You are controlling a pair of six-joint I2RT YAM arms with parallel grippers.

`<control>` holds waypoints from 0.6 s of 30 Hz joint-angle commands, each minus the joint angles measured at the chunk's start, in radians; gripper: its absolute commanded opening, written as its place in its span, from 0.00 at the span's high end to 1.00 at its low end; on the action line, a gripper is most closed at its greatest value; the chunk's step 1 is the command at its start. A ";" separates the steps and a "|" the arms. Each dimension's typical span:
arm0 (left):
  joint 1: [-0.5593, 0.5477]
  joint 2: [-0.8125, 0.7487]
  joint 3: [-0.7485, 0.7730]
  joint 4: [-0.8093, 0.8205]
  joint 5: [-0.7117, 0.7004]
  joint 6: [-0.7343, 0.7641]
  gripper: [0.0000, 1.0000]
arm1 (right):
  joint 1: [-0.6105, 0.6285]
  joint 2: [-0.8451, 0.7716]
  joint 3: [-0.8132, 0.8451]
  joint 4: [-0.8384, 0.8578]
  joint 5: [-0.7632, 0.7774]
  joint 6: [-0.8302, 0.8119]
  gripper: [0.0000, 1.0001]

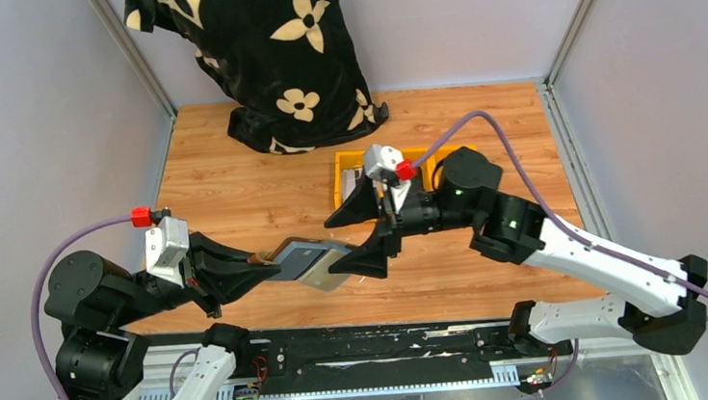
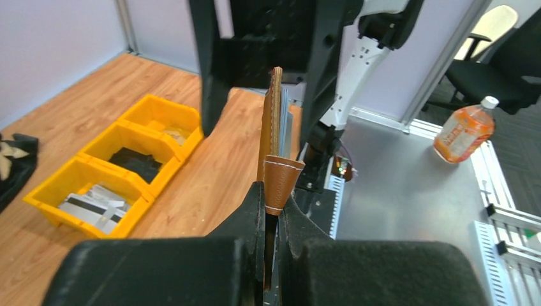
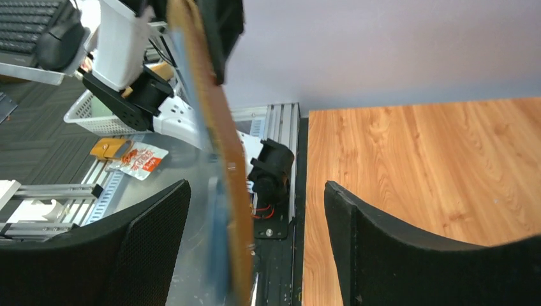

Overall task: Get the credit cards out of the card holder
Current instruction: Remove the credit card from the card holder.

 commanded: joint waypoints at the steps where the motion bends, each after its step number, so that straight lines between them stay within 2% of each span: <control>1: -0.001 -0.002 -0.012 0.056 0.079 -0.076 1.00 | -0.006 0.036 0.029 0.025 -0.069 -0.016 0.20; 4: -0.002 0.003 -0.019 0.072 0.098 -0.104 1.00 | -0.005 0.053 0.021 0.051 -0.102 0.006 0.23; 6: -0.001 0.006 -0.027 0.082 0.101 -0.118 1.00 | -0.004 0.059 0.011 0.092 -0.152 0.034 0.36; 8: -0.002 0.005 -0.044 0.096 0.087 -0.135 1.00 | -0.004 0.066 0.001 0.132 -0.200 0.077 0.53; 10: -0.002 0.002 -0.072 0.113 0.073 -0.155 1.00 | -0.004 0.074 -0.009 0.178 -0.239 0.129 0.65; 12: -0.002 0.000 -0.112 0.142 0.071 -0.187 1.00 | -0.001 0.081 -0.017 0.213 -0.265 0.167 0.67; 17: -0.002 0.007 -0.144 0.194 0.075 -0.255 1.00 | 0.012 0.089 -0.027 0.217 -0.269 0.183 0.66; 18: -0.002 0.007 -0.143 0.199 0.075 -0.260 1.00 | 0.014 0.089 -0.029 0.218 -0.270 0.183 0.68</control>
